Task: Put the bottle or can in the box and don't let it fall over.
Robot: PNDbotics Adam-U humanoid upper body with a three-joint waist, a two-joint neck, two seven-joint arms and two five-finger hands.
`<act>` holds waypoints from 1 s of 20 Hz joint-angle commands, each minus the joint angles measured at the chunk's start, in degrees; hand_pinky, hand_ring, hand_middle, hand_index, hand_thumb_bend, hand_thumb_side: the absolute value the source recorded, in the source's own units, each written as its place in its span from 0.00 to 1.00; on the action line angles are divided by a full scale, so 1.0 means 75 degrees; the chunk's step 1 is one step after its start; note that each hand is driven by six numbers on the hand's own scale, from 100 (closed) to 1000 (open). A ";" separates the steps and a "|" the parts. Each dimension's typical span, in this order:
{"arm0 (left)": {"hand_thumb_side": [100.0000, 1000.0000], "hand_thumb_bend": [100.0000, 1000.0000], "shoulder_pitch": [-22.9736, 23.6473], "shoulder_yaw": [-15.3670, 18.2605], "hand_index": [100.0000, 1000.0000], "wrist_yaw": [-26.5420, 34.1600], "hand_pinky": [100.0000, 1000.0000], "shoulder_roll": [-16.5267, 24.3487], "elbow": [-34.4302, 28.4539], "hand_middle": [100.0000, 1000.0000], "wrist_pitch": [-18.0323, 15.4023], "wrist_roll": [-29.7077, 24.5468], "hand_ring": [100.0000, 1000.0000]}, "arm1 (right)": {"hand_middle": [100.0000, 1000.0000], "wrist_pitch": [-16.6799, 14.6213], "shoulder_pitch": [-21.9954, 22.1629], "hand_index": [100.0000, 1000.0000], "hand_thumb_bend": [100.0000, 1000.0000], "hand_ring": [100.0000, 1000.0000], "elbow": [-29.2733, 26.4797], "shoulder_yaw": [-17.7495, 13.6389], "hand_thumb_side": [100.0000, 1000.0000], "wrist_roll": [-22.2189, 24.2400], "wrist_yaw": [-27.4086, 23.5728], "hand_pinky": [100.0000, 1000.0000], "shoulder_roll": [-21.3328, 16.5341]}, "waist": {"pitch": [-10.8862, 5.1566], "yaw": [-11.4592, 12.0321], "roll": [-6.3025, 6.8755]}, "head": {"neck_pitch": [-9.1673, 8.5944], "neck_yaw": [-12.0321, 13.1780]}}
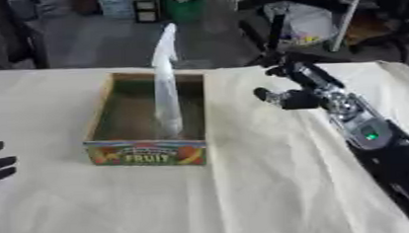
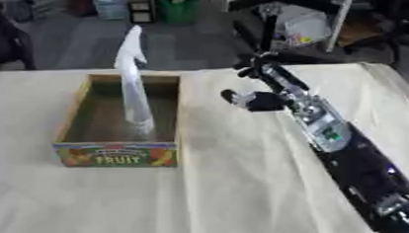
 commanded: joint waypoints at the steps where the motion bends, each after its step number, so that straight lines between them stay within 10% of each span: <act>1: 0.78 0.35 -0.0044 0.0099 0.87 -0.0047 0.73 0.0234 -0.0135 0.77 0.0001 0.0089 0.70 | 0.82 0.0059 0.0568 1.00 0.35 0.83 -0.1391 -0.0443 0.20 -0.0401 -0.0640 0.91 -0.0592 | -0.0135 -0.0084 0.0007 | 0.0074 0.0153; 5: 0.78 0.35 -0.0033 0.0140 0.87 -0.0058 0.73 0.0281 -0.0131 0.77 0.0017 0.0156 0.70 | 0.83 0.0082 0.1810 1.00 0.33 0.83 -0.2559 -0.0967 0.27 -0.0877 -0.1310 0.89 -0.0488 | -0.0168 -0.0289 -0.0001 | 0.0155 0.0352; 20: 0.77 0.34 0.0133 0.0053 0.86 -0.0066 0.73 0.0179 -0.0060 0.77 -0.0006 0.0178 0.70 | 0.75 0.0532 0.3896 1.00 0.33 0.80 -0.4053 -0.1754 0.22 -0.2770 0.0171 0.88 0.1079 | -0.0167 -0.0709 0.0003 | 0.0417 0.0639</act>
